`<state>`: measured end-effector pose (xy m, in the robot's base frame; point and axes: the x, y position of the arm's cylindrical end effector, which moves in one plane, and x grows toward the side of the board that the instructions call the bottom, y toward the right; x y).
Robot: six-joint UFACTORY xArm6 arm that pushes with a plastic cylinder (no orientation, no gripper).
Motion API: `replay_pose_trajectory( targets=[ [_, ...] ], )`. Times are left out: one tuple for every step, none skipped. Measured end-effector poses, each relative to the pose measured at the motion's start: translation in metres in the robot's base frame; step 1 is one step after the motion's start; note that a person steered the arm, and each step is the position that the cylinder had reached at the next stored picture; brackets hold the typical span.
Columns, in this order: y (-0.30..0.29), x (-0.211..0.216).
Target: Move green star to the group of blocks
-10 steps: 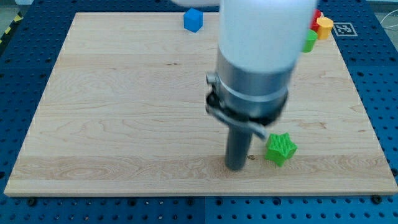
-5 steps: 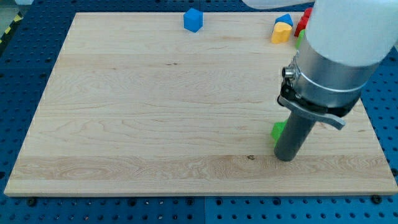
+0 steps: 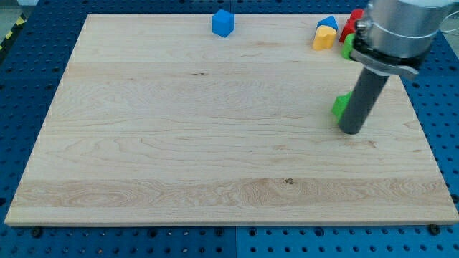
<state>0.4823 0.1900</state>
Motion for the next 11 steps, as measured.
replay_pose_trajectory(
  targets=[
    [0.011,-0.019],
    [0.012,-0.046],
    [0.012,-0.067],
    [0.000,-0.067],
    [-0.013,-0.067],
    [-0.013,-0.079],
    [-0.013,-0.091],
    [-0.013,-0.100],
    [-0.013,-0.111],
    [-0.013,-0.124],
    [-0.013,-0.136]
  ],
)
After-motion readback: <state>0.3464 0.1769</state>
